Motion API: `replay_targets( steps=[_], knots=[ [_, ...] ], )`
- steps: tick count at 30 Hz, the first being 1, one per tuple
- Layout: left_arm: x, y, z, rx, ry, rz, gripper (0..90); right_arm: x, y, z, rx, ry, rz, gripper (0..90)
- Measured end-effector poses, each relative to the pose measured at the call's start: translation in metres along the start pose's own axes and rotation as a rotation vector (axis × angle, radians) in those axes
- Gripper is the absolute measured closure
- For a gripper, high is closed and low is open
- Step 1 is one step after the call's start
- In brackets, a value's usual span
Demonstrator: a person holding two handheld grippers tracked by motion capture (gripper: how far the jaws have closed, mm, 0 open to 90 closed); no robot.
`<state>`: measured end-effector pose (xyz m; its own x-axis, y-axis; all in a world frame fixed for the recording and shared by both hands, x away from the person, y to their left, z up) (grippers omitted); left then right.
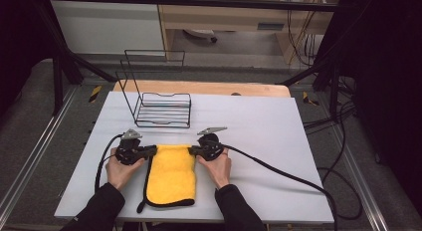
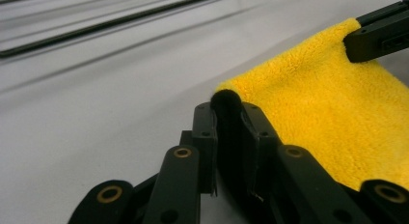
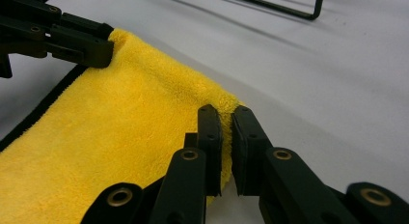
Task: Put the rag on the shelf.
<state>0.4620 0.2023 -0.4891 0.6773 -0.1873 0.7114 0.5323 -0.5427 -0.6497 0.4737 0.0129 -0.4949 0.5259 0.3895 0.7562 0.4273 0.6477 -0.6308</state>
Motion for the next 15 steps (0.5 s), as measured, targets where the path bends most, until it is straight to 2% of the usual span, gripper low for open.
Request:
replay_targets(
  steps=[7,15],
  knots=[
    [0.007,-0.017,-0.008,-0.01,0.038,-0.061,78.0,0.012,-0.017,0.009,0.005,-0.028,-0.069,83.7],
    [0.011,-0.034,-0.016,-0.025,0.06,-0.113,78.0,0.019,-0.031,0.018,0.006,-0.058,-0.125,83.6]
  ],
)
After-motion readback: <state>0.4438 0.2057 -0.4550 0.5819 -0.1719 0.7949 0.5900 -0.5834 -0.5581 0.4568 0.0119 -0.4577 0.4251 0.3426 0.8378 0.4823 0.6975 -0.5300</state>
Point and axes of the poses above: each handheld gripper's, and its own axes: y roughly forward along the jaws, x roughly out of its top, z roughly to its left, the point moved 8 cm from there along y, roughly forward along the jaws, and after that the axes turned 8 degrees about -y, right-handed, at the moved point
